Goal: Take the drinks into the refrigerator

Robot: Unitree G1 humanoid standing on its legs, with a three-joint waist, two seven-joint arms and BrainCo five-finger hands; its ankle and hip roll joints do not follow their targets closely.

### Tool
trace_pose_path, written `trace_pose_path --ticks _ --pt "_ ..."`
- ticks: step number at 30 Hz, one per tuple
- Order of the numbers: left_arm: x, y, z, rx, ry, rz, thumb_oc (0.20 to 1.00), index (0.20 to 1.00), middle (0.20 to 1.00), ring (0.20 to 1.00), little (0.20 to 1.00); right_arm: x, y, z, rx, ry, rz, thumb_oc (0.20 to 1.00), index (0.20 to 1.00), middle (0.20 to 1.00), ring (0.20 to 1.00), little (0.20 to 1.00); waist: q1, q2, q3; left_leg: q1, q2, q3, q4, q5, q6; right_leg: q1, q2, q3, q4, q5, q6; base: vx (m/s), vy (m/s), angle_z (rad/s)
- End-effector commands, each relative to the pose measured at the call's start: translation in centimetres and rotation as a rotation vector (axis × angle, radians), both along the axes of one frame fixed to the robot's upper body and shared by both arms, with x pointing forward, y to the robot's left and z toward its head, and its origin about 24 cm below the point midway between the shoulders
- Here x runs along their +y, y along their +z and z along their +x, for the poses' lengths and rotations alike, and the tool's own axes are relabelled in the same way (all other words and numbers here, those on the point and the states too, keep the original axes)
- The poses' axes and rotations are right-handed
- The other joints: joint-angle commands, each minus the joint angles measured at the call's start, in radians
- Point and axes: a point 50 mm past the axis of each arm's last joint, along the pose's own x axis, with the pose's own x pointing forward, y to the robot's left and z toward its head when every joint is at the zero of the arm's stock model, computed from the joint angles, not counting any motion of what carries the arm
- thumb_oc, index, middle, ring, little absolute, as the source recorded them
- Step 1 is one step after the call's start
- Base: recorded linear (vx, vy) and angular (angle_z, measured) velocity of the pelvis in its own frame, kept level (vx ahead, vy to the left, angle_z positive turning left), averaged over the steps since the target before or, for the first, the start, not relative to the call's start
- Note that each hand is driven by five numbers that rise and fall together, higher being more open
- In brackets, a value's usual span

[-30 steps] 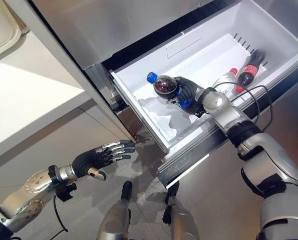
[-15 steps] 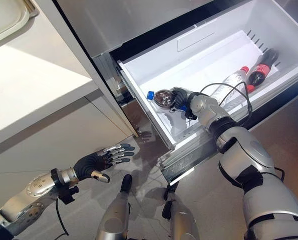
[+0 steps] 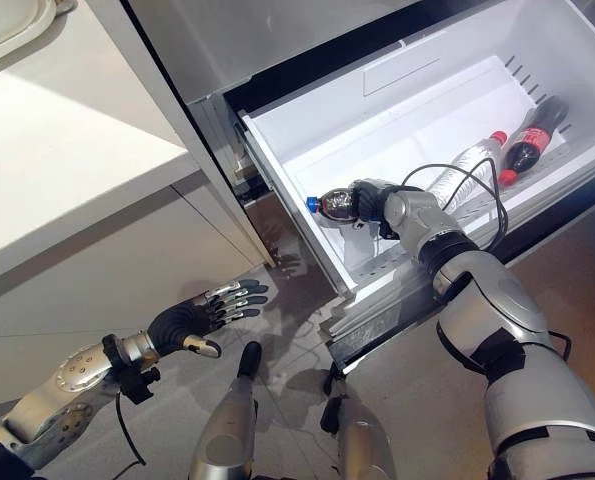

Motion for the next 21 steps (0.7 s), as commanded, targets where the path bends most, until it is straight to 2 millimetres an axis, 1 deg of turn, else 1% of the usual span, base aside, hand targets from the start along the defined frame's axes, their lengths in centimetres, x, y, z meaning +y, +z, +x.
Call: trace_pose_path --ticks 1,3,4,5,8,9,10,16,21 --pt "-1.1 1.7 -1.1 -0.08 -0.066 -0.039 1.0 1.0 1.0 1.0 1.0 4.6 3.1 0.3 -0.081 0.181 -0.102 0.2 0.2 0.2 0.2 0.2 0.027 0.021 0.037 0.007 -0.034 -0.037 -0.102 0.076 0.097 -0.019 -0.029 -0.006 0.226 -0.125 0.08 0.0 0.0 0.0" --pt "-1.2 1.7 -1.1 -0.08 -0.07 -0.041 1.0 1.0 1.0 1.0 1.0 4.3 2.9 0.3 -0.077 0.169 -0.116 0.2 0.2 0.2 0.2 0.2 0.028 0.023 0.036 0.008 -0.035 -0.037 -0.102 0.075 0.097 -0.019 -0.03 -0.006 0.226 -0.125 0.08 0.0 0.0 0.0" --pt "-1.3 1.7 -1.2 -0.076 -0.08 -0.045 1.0 1.0 1.0 1.0 1.0 3.5 2.5 0.4 -0.069 0.143 -0.137 0.2 0.2 0.2 0.2 0.2 0.032 0.027 0.036 0.008 -0.036 -0.038 -0.102 0.075 0.097 -0.02 -0.03 -0.006 0.226 -0.125 0.08 0.0 0.0 0.0" --pt "-1.3 1.7 -1.2 -0.076 -0.081 -0.045 1.0 1.0 1.0 1.0 1.0 3.5 2.5 0.4 -0.069 0.143 -0.137 0.2 0.2 0.2 0.2 0.2 0.032 0.027 0.035 0.008 -0.036 -0.038 -0.102 0.075 0.097 -0.02 -0.03 -0.006 0.226 -0.125 0.08 0.0 0.0 0.0" --pt "-1.6 1.7 -1.1 -0.078 -0.098 -0.051 1.0 1.0 1.0 1.0 1.0 2.0 1.3 0.5 -0.042 0.094 -0.174 0.2 0.2 0.2 0.2 0.2 0.039 0.036 0.035 0.008 -0.038 -0.041 -0.102 0.075 0.098 -0.019 -0.033 -0.01 0.225 -0.125 0.081 0.0 0.0 0.0" --pt "-1.7 1.7 -1.1 -0.078 -0.099 -0.051 1.0 1.0 1.0 1.0 1.0 2.0 1.3 0.5 -0.042 0.093 -0.174 0.2 0.2 0.2 0.2 0.2 0.039 0.036 0.035 0.008 -0.038 -0.042 -0.102 0.075 0.098 -0.019 -0.033 -0.01 0.225 -0.125 0.081 0.0 0.0 0.0" --pt "-1.7 1.7 -1.1 -0.078 -0.104 -0.052 1.0 1.0 1.0 1.0 1.0 1.6 0.9 0.5 -0.027 0.081 -0.185 1.0 1.0 1.0 1.0 1.0 0.041 0.039 0.034 0.009 -0.038 -0.042 -0.102 0.074 0.098 -0.018 -0.033 -0.012 0.226 -0.125 0.081 0.0 0.0 0.0" --pt "-2.1 1.7 -0.9 -0.086 -0.113 -0.066 1.0 1.0 1.0 1.0 1.0 0.7 -0.2 0.3 -0.012 0.064 -0.2 1.0 1.0 1.0 1.0 1.0 0.042 0.045 0.031 0.014 -0.041 -0.042 -0.102 0.071 0.097 -0.013 -0.038 -0.01 0.223 -0.125 0.082 0.0 0.0 0.0" --pt "-2.0 1.7 -0.7 -0.095 -0.105 -0.062 1.0 1.0 1.0 1.0 1.0 1.2 -0.6 0.1 -0.007 0.09 -0.184 1.0 1.0 1.0 1.0 1.0 0.039 0.042 0.027 0.018 -0.042 -0.038 -0.102 0.068 0.097 -0.01 -0.04 -0.009 0.218 -0.122 0.084 0.0 0.0 0.0"
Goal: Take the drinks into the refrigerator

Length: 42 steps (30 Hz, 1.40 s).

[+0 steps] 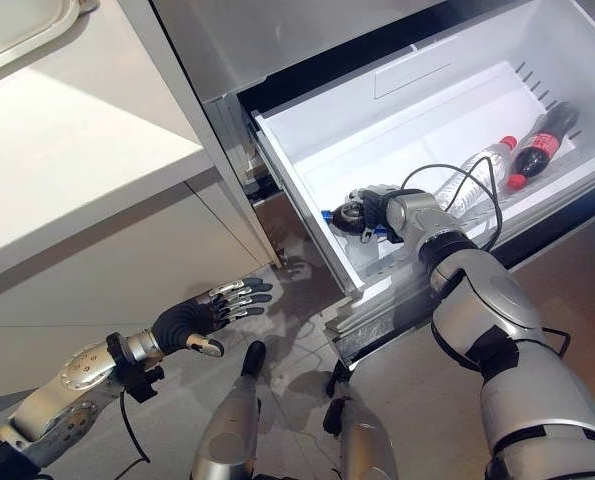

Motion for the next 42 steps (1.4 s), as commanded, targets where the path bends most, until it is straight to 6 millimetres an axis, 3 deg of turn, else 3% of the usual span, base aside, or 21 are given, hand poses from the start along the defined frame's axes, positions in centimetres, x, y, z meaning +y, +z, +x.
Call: trace_pose_path --ticks 1,7,12,18,20,21,22,23,25,26,27,29,30,31,34,36,42 --pt "-1.4 1.5 -0.9 -0.079 -0.079 -0.049 1.0 1.0 1.0 1.0 1.0 2.0 0.0 0.0 -0.009 0.078 -0.024 1.0 1.0 1.0 1.0 1.0 0.013 0.028 0.023 0.019 -0.035 -0.033 -0.121 0.066 0.096 -0.013 -0.026 -0.007 0.204 -0.122 0.085 0.0 0.0 0.0" --pt "-1.2 1.6 -0.9 -0.079 -0.067 -0.049 1.0 1.0 1.0 1.0 1.0 2.4 0.2 -0.1 -0.01 0.106 -0.021 1.0 1.0 1.0 1.0 1.0 0.01 0.02 0.014 0.027 -0.037 -0.031 -0.12 0.061 0.097 -0.003 -0.029 -0.007 0.201 -0.121 0.085 0.0 0.0 0.0" --pt "-1.0 1.7 -0.7 -0.083 -0.064 -0.043 1.0 1.0 1.0 1.0 1.0 2.6 2.9 0.0 -0.062 0.129 -0.005 1.0 1.0 1.0 1.0 1.0 0.008 0.008 0.001 0.038 -0.037 -0.026 -0.117 0.056 0.097 0.009 -0.03 -0.002 0.197 -0.122 0.086 0.0 0.0 0.0" --pt "-0.6 1.9 -0.7 -0.075 -0.073 -0.048 1.0 1.0 1.0 1.0 1.0 0.7 8.3 -0.3 -0.184 0.133 0.006 1.0 1.0 1.0 1.0 1.0 0.002 -0.015 -0.026 0.06 -0.04 -0.017 -0.113 0.045 0.095 0.04 -0.031 0.004 0.172 -0.117 0.086 0.0 0.0 0.0" --pt "-0.2 1.8 -0.6 -0.071 -0.056 -0.046 1.0 1.0 1.0 1.0 1.0 -0.3 11.2 -0.8 -0.258 0.135 0.153 1.0 1.0 1.0 1.0 1.0 -0.005 -0.036 -0.048 0.081 -0.043 -0.003 -0.107 0.03 0.097 0.066 -0.027 0.019 0.148 -0.111 0.088 0.02 0.011 -0.01" --pt "-0.2 1.8 -0.6 -0.072 -0.057 -0.046 1.0 1.0 1.0 1.0 1.0 -0.3 11.2 -0.9 -0.259 0.134 0.154 1.0 1.0 1.0 1.0 1.0 -0.005 -0.036 -0.049 0.077 -0.044 -0.004 -0.107 0.034 0.097 0.065 -0.027 0.018 0.142 -0.104 0.087 0.04 0.034 -0.06" --pt "0.6 2.0 -0.7 -0.081 -0.029 -0.034 1.0 1.0 1.0 1.0 1.0 0.9 14.5 -2.5 -0.322 0.252 0.149 1.0 1.0 1.0 1.0 1.0 -0.022 -0.053 -0.062 0.093 -0.045 0.014 -0.104 0.021 0.097 0.08 -0.022 0.034 0.128 -0.104 0.09 -0.01 0.032 -0.07" --pt "0.6 2.0 -0.7 -0.082 -0.03 -0.033 1.0 1.0 1.0 1.0 1.0 0.8 14.6 -2.6 -0.323 0.251 0.149 1.0 1.0 1.0 1.0 1.0 -0.022 -0.053 -0.063 0.089 -0.045 0.013 -0.103 0.025 0.097 0.078 -0.023 0.034 0.124 -0.097 0.09 0.01 0.058 -0.11" --pt "1.4 2.1 -0.9 -0.09 0.01 -0.024 1.0 1.0 1.0 1.0 1.0 0.9 17.2 -5.2 -0.394 0.366 0.183 1.0 1.0 1.0 1.0 1.0 -0.045 -0.068 -0.081 0.107 -0.047 0.038 -0.101 0.009 0.098 0.098 -0.018 0.054 0.099 -0.094 0.095 0.02 0.046 -0.2" --pt "1.4 2.1 -0.9 -0.09 0.009 -0.023 1.0 1.0 1.0 1.0 1.0 0.8 17.2 -5.2 -0.394 0.365 0.184 1.0 1.0 1.0 1.0 1.0 -0.044 -0.069 -0.082 0.103 -0.048 0.038 -0.1 0.013 0.099 0.096 -0.018 0.054 0.095 -0.088 0.095 0.05 0.062 -0.35" --pt "1.8 2.1 -1.1 -0.093 0.023 -0.027 1.0 1.0 1.0 1.0 1.0 -0.5 18.2 -7.0 -0.444 0.407 0.289 1.0 1.0 1.0 1.0 1.0 -0.064 -0.075 -0.101 0.109 -0.055 0.056 -0.095 0.003 0.102 0.106 -0.017 0.072 0.073 -0.079 0.101 0.03 0.073 -0.35" --pt "2.3 2.1 -1.2 -0.095 0.035 -0.017 1.0 1.0 1.0 1.0 1.0 -1.4 18.4 -8.5 -0.467 0.44 0.332 1.0 1.0 1.0 1.0 1.0 -0.073 -0.082 -0.114 0.12 -0.058 0.081 -0.087 -0.01 0.108 0.117 -0.012 0.098 0.057 -0.07 0.107 0.04 0.102 -0.37" --pt "2.8 2.1 -1.3 -0.106 0.068 -0.027 1.0 1.0 1.0 1.0 1.0 -2.2 18.7 -10.4 -0.518 0.484 0.368 1.0 1.0 1.0 1.0 1.0 -0.097 -0.078 -0.126 0.135 -0.064 0.11 -0.08 -0.023 0.115 0.122 -0.007 0.13 0.053 -0.062 0.114 0.02 0.088 -0.45" --pt "2.9 2.1 -1.3 -0.104 0.066 -0.022 1.0 1.0 1.0 1.0 1.0 -2.4 18.5 -10.5 -0.517 0.481 0.373 1.0 1.0 1.0 1.0 1.0 -0.092 -0.082 -0.126 0.137 -0.064 0.112 -0.079 -0.024 0.116 0.122 -0.007 0.132 0.053 -0.062 0.115 0.07 0.106 -0.59" --pt "3.7 1.8 -1.7 -0.118 0.129 -0.046 1.0 1.0 1.0 1.0 1.0 -4.4 16.8 -13.1 -0.55 0.495 0.407 1.0 1.0 1.0 1.0 1.0 -0.132 -0.08 -0.154 0.17 -0.073 0.148 -0.073 -0.05 0.129 0.137 -0.008 0.172 0.046 -0.059 0.126 0.06 0.067 -0.5" --pt "3.9 1.7 -1.9 -0.117 0.135 -0.042 1.0 1.0 1.0 1.0 1.0 -4.8 16.1 -13.8 -0.544 0.494 0.411 1.0 1.0 1.0 1.0 1.0 -0.13 -0.084 -0.161 0.176 -0.075 0.155 -0.071 -0.056 0.132 0.139 -0.01 0.178 0.046 -0.059 0.128 0.05 0.056 -0.33" --pt "5.0 1.0 -2.8 -0.12 0.212 -0.056 1.0 1.0 1.0 1.0 1.0 -9.2 10.5 -16.2 -0.493 0.337 0.474 1.0 1.0 1.0 1.0 1.0 -0.163 -0.081 -0.191 0.211 -0.082 0.212 -0.054 -0.093 0.146 0.145 -0.009 0.24 0.04 -0.052 0.145 0.05 0.055 -0.28"
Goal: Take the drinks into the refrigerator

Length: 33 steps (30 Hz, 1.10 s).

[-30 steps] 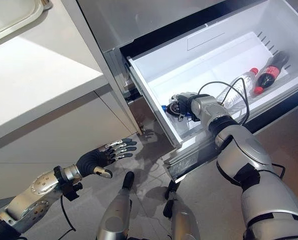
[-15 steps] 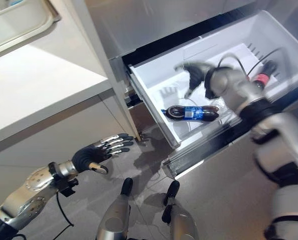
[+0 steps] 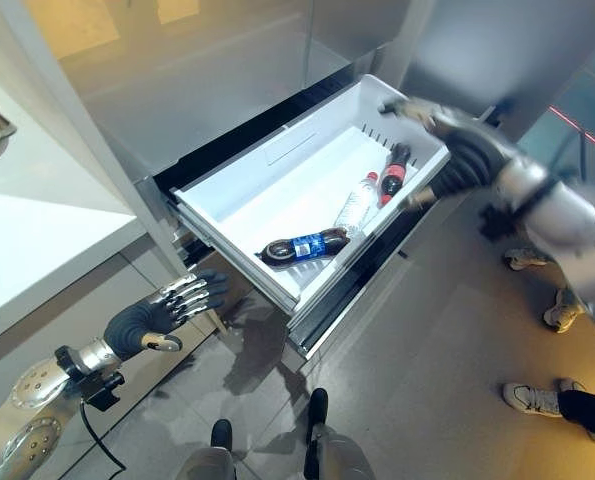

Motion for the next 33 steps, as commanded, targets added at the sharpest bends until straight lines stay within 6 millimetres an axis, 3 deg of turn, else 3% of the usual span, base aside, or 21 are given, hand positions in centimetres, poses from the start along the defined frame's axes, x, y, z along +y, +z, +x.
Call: trace_pose_path --ticks 1,3,4,6,8,9,10,11,12,14,18,21,22,23,26,33 --pt "-0.4 0.9 -0.7 -0.085 -0.034 0.019 1.0 1.0 1.0 1.0 1.0 -0.3 3.0 -0.7 -0.154 -0.001 -0.007 1.0 1.0 1.0 1.0 1.0 0.032 0.023 -0.031 -0.037 -0.039 -0.041 -0.003 -0.034 0.096 0.01 -0.025 -0.003 0.137 -0.116 0.095 0.03 0.036 -0.25" --pt "-0.3 0.6 -0.9 -0.09 -0.014 0.016 1.0 1.0 1.0 1.0 1.0 -1.9 -0.4 -1.0 -0.055 -0.074 0.03 1.0 1.0 1.0 1.0 1.0 0.013 0.033 -0.037 -0.026 -0.04 -0.036 -0.007 -0.038 0.1 0.008 -0.024 0.005 0.145 -0.119 0.099 0.03 0.027 -0.24" --pt "-0.3 0.6 -0.9 -0.088 -0.018 0.018 1.0 1.0 1.0 1.0 1.0 -2.0 -0.5 -1.2 -0.054 -0.077 0.031 1.0 1.0 1.0 1.0 1.0 0.017 0.032 -0.038 -0.025 -0.04 -0.037 -0.007 -0.038 0.1 0.008 -0.024 0.005 0.146 -0.119 0.099 0.04 0.012 -0.2" --pt "-0.5 0.3 -0.9 -0.086 -0.018 0.016 1.0 1.0 1.0 1.0 1.0 -3.3 -4.1 -1.7 0.07 -0.14 0.092 1.0 1.0 1.0 1.0 1.0 0.008 0.041 -0.044 -0.012 -0.041 -0.04 -0.018 -0.039 0.102 0.012 -0.025 0.001 0.15 -0.124 0.098 0.04 0.009 -0.09" --pt "-0.5 0.3 -0.9 -0.088 -0.021 0.02 1.0 1.0 1.0 1.0 1.0 -3.6 -5.3 -2.0 0.107 -0.159 0.116 1.0 1.0 1.0 1.0 1.0 0.007 0.043 -0.045 -0.008 -0.041 -0.043 -0.022 -0.039 0.102 0.015 -0.026 -0.001 0.151 -0.126 0.098 0.01 0.001 -0.02" --pt "-0.5 0.3 -0.9 -0.09 -0.022 0.021 1.0 1.0 1.0 1.0 1.0 -3.7 -6.4 -2.1 0.146 -0.172 0.126 0.871 0.871 0.871 0.871 0.871 0.006 0.044 -0.046 -0.005 -0.04 -0.045 -0.026 -0.038 0.102 0.016 -0.026 -0.003 0.152 -0.128 0.098 0.04 -0.023 0.01" --pt "-0.7 0.2 -0.8 -0.097 -0.021 0.017 1.0 1.0 1.0 1.0 1.0 -3.8 -9.1 -2.0 0.229 -0.201 0.176 0.548 0.548 0.548 0.548 0.548 0.01 0.051 -0.047 0.001 -0.039 -0.05 -0.03 -0.036 0.101 0.019 -0.027 -0.008 0.154 -0.132 0.098 0.02 -0.024 0.03" --pt "-0.7 0.2 -0.8 -0.097 -0.02 0.019 1.0 1.0 1.0 1.0 1.0 -3.8 -9.2 -1.9 0.228 -0.2 0.177 0.489 0.489 0.489 0.489 0.489 0.009 0.05 -0.047 0.002 -0.039 -0.051 -0.031 -0.036 0.101 0.02 -0.027 -0.009 0.154 -0.132 0.097 0.03 -0.024 0.04" --pt "-1.0 0.2 -0.6 -0.104 -0.029 0.013 1.0 1.0 1.0 1.0 1.0 -3.8 -11.1 -1.6 0.288 -0.224 0.177 0.2 0.2 0.2 0.2 0.2 0.013 0.055 -0.048 0.008 -0.038 -0.055 -0.036 -0.035 0.101 0.022 -0.027 -0.013 0.158 -0.137 0.096 0.02 -0.012 0.05" --pt "-1.4 0.3 -0.3 -0.113 -0.043 0.014 1.0 1.0 1.0 1.0 1.0 -3.0 -12.6 -0.9 0.338 -0.213 0.177 0.2 0.2 0.2 0.2 0.2 0.021 0.063 -0.047 0.014 -0.037 -0.058 -0.04 -0.035 0.101 0.024 -0.027 -0.016 0.162 -0.141 0.094 0.03 -0.021 0.05" --pt "-1.7 0.6 0.1 -0.13 -0.059 0.01 1.0 1.0 1.0 1.0 1.0 -1.8 -13.6 0.6 0.354 -0.188 0.191 0.2 0.2 0.2 0.2 0.2 0.031 0.072 -0.044 0.02 -0.035 -0.066 -0.042 -0.033 0.097 0.028 -0.027 -0.023 0.166 -0.148 0.09 0.02 -0.026 0.04" --pt "-2.2 0.7 0.4 -0.142 -0.075 0.007 1.0 1.0 1.0 1.0 1.0 0.0 -14.7 2.1 0.379 -0.152 0.219 0.2 0.2 0.2 0.2 0.2 0.049 0.081 -0.041 0.02 -0.033 -0.075 -0.043 -0.029 0.094 0.034 -0.027 -0.034 0.167 -0.154 0.086 0.02 -0.034 0.1" --pt "-2.6 0.8 0.7 -0.149 -0.087 0.004 1.0 1.0 1.0 1.0 1.0 1.7 -15.2 3.3 0.398 -0.113 0.204 0.2 0.2 0.2 0.2 0.2 0.067 0.089 -0.041 0.022 -0.031 -0.083 -0.045 -0.024 0.091 0.041 -0.025 -0.043 0.166 -0.158 0.084 0.01 -0.025 0.17" --pt "-2.6 0.8 0.7 -0.15 -0.085 0.004 1.0 1.0 1.0 1.0 1.0 1.7 -15.2 3.4 0.397 -0.111 0.203 0.2 0.2 0.2 0.2 0.2 0.064 0.089 -0.04 0.022 -0.031 -0.083 -0.045 -0.024 0.091 0.041 -0.025 -0.043 0.166 -0.158 0.083 0.02 -0.047 0.14" --pt "-3.0 0.9 0.9 -0.153 -0.104 0.0 1.0 1.0 1.0 1.0 1.0 4.5 -15.0 4.9 0.422 -0.015 0.137 0.2 0.2 0.2 0.2 0.2 0.092 0.095 -0.039 0.021 -0.027 -0.101 -0.046 -0.017 0.084 0.048 -0.026 -0.062 0.171 -0.166 0.078 0.02 -0.042 0.24" --pt "-3.4 1.3 0.9 -0.158 -0.134 -0.008 1.0 1.0 1.0 1.0 1.0 7.6 -13.5 7.4 0.398 0.066 0.03 0.2 0.2 0.2 0.2 0.2 0.132 0.101 -0.035 0.015 -0.021 -0.13 -0.047 -0.006 0.074 0.066 -0.034 -0.105 0.179 -0.175 0.071 0.02 -0.049 0.19"
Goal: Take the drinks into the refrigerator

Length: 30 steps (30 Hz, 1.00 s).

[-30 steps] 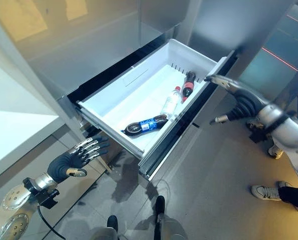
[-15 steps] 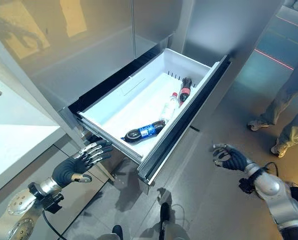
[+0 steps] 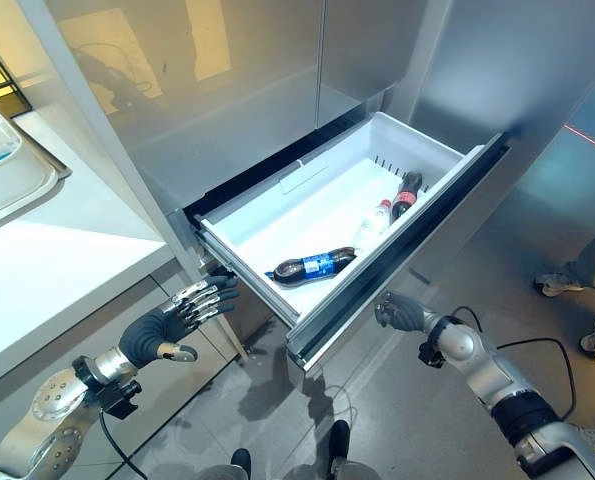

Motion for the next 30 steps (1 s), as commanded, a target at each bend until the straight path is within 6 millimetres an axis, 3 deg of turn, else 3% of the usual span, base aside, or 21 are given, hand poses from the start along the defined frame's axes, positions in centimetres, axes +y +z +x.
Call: trace_pose_path --ticks 1,8,13,19,22,27,28,29,30 --pt "-1.3 1.9 0.4 -0.094 -0.078 -0.04 1.0 1.0 1.0 1.0 1.0 4.9 7.6 5.0 -0.268 0.172 0.027 0.2 0.2 0.2 0.2 0.2 0.072 0.011 0.033 -0.03 -0.042 -0.069 0.015 -0.027 0.08 -0.018 -0.034 -0.04 0.244 -0.185 0.076 0.01 -0.031 0.25" --pt "-1.6 2.0 0.4 -0.087 -0.103 -0.056 1.0 1.0 1.0 1.0 1.0 5.6 9.4 7.2 -0.302 0.162 -0.025 0.2 0.2 0.2 0.2 0.2 0.113 0.012 0.042 -0.053 -0.033 -0.126 0.012 -0.006 0.067 -0.009 -0.047 -0.104 0.261 -0.195 0.067 -0.01 -0.064 0.36" --pt "-2.2 2.1 0.6 -0.084 -0.118 -0.08 1.0 1.0 1.0 1.0 1.0 6.3 12.9 9.0 -0.408 0.123 -0.015 0.2 0.2 0.2 0.2 0.2 0.157 0.016 0.039 -0.086 -0.037 -0.197 0.015 0.014 0.06 0.012 -0.064 -0.189 0.261 -0.203 0.058 -0.01 -0.051 0.46" --pt "-2.6 2.3 0.9 -0.095 -0.13 -0.083 1.0 1.0 1.0 1.0 1.0 7.1 14.3 9.2 -0.469 0.136 0.001 0.2 0.2 0.2 0.2 0.2 0.176 0.019 0.041 -0.115 -0.051 -0.248 0.018 0.028 0.058 0.031 -0.081 -0.251 0.254 -0.202 0.058 -0.03 -0.018 0.43" --pt "-2.7 2.3 1.0 -0.093 -0.13 -0.082 1.0 1.0 1.0 1.0 1.0 7.3 14.1 9.0 -0.468 0.142 0.025 0.2 0.2 0.2 0.2 0.2 0.179 0.018 0.04 -0.121 -0.056 -0.26 0.019 0.031 0.06 0.034 -0.086 -0.266 0.253 -0.199 0.06 -0.02 0.012 0.34" --pt "-2.4 2.2 0.8 -0.101 -0.109 -0.071 1.0 1.0 1.0 1.0 1.0 5.7 11.4 7.1 -0.418 0.103 0.136 0.2 0.2 0.2 0.2 0.2 0.166 0.012 0.04 -0.123 -0.066 -0.267 0.015 0.03 0.068 0.036 -0.098 -0.269 0.245 -0.189 0.067 -0.02 0.04 0.22" --pt "-2.3 2.2 0.8 -0.104 -0.101 -0.068 1.0 1.0 1.0 1.0 1.0 5.1 10.4 6.5 -0.399 0.085 0.155 0.2 0.2 0.2 0.2 0.2 0.16 0.011 0.04 -0.123 -0.066 -0.268 0.012 0.031 0.069 0.037 -0.099 -0.269 0.243 -0.187 0.068 -0.02 0.042 0.05" --pt "-1.8 2.1 0.7 -0.112 -0.075 -0.063 1.0 1.0 1.0 1.0 1.0 3.1 8.5 5.0 -0.372 0.014 0.207 0.2 0.2 0.2 0.2 0.2 0.143 0.009 0.042 -0.122 -0.067 -0.266 0.005 0.034 0.072 0.036 -0.102 -0.27 0.24 -0.183 0.071 -0.02 0.042 0.03" --pt "-1.9 2.0 0.7 -0.11 -0.077 -0.062 1.0 1.0 1.0 1.0 1.0 3.0 8.4 4.9 -0.371 0.012 0.207 0.2 0.2 0.2 0.2 0.2 0.145 0.008 0.04 -0.122 -0.067 -0.266 0.004 0.034 0.072 0.037 -0.102 -0.27 0.24 -0.183 0.072 -0.02 0.038 0.02"
